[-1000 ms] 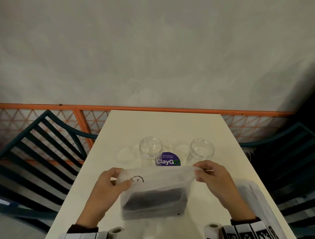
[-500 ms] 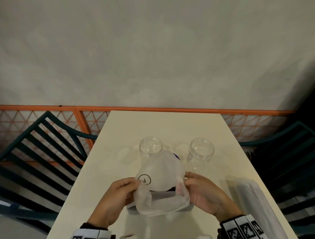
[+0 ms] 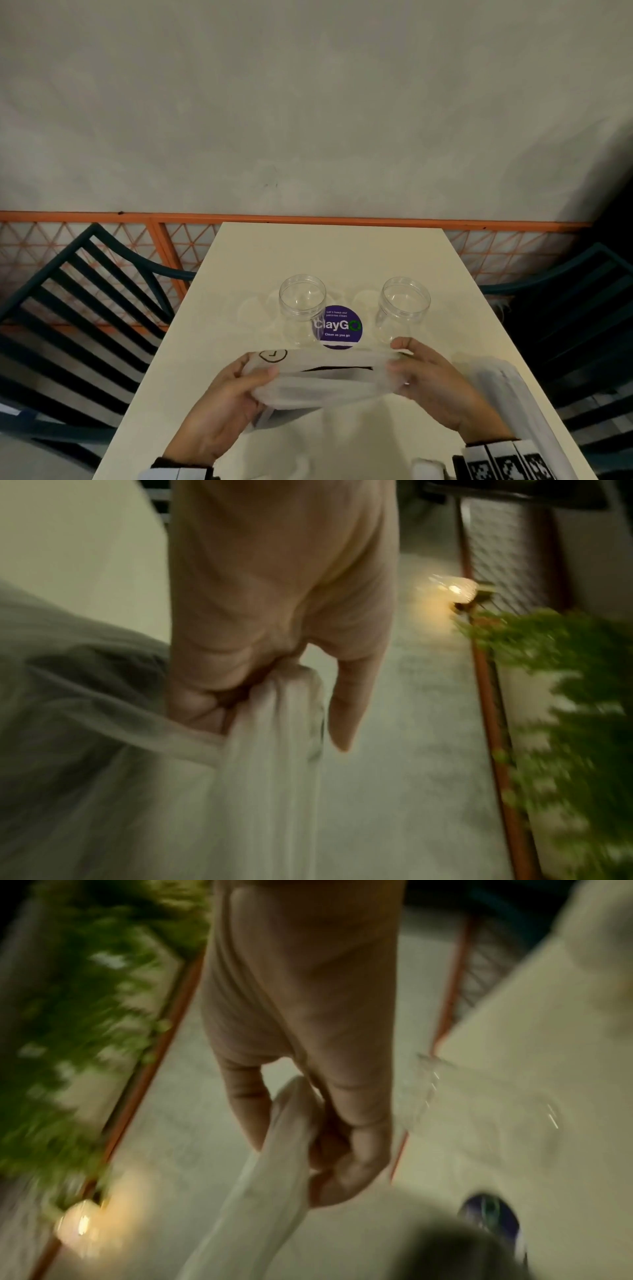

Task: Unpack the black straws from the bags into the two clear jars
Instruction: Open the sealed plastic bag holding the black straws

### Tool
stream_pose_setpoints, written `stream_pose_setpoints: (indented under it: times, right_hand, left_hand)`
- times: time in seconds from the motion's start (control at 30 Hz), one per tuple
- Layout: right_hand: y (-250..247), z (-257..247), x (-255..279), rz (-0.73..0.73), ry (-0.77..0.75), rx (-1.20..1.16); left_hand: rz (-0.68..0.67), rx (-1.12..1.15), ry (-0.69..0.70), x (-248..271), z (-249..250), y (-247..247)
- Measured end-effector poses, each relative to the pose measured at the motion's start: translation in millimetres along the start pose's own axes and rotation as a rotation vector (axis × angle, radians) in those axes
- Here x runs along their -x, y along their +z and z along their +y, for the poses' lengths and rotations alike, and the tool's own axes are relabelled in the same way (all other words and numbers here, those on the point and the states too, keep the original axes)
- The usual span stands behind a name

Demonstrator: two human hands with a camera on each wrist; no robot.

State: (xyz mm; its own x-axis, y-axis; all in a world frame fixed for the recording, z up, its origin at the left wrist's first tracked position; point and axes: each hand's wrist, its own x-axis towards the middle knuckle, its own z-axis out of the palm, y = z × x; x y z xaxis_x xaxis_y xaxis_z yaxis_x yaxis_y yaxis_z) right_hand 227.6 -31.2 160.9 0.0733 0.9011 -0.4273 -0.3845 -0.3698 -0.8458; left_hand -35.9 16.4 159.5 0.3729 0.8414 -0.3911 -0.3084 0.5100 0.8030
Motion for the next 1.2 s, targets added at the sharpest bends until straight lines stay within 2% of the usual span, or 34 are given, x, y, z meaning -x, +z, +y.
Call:
stream_pose_setpoints:
  times: [0.1, 0.17, 0.23, 0.3, 0.4, 0.53, 0.67, 0.77, 0.87, 0.97, 1.07, 1.13, 1.2]
  right_hand:
    - [0, 4, -4, 0.294, -0.184, 0.497]
    - [1, 4, -5, 0.411, -0.294, 0.674]
    - [3, 1, -3, 0.467, -0.376, 0.760]
    - [5, -3, 0, 0.463, -0.396, 0.785]
    - [7, -4, 1, 0.398, -0.343, 0.612]
    - [13, -3, -3, 0.262, -0.170, 0.184]
    - [18, 0, -6, 0.013, 0.062, -0.282]
    - [19, 5, -10, -0.134, 0.158, -0.424]
    - [17, 3, -11, -0.160, 0.241, -0.476]
    - [14, 0, -9, -0.062, 0.230, -0.464]
    - [6, 5, -8, 0.004, 0.133, -0.335]
    - [3, 6, -3, 0.016, 0.078, -0.164]
    - [6, 7, 0, 0.041, 0.055, 0.061]
  left_hand:
    - [0.145, -0.378, 0.121, 0, -4, -1]
    - [0.251, -0.537, 0.158, -1, -5, 1]
    - [0.348, -0.641, 0.190, -1, -5, 3]
    - [0.454, -0.698, 0.243, -2, -5, 3]
    - [0.570, -0.790, 0.320, -3, -5, 0]
    - [0.559, -0.793, 0.328, -3, -10, -6]
    - [0.532, -0.830, 0.330, -9, -17, -11]
    - [0.453, -0.977, 0.311, -11, -25, -12]
    - [0.397, -1.127, 0.287, -14, -32, -11]
    - [0.362, -1.098, 0.290, -14, -32, -10]
    - [0.276, -0.804, 0.192, -11, -28, -6]
    - [0.205, -0.575, 0.107, -8, -24, -7]
    - [0.150, -0.421, 0.077, -7, -20, -10]
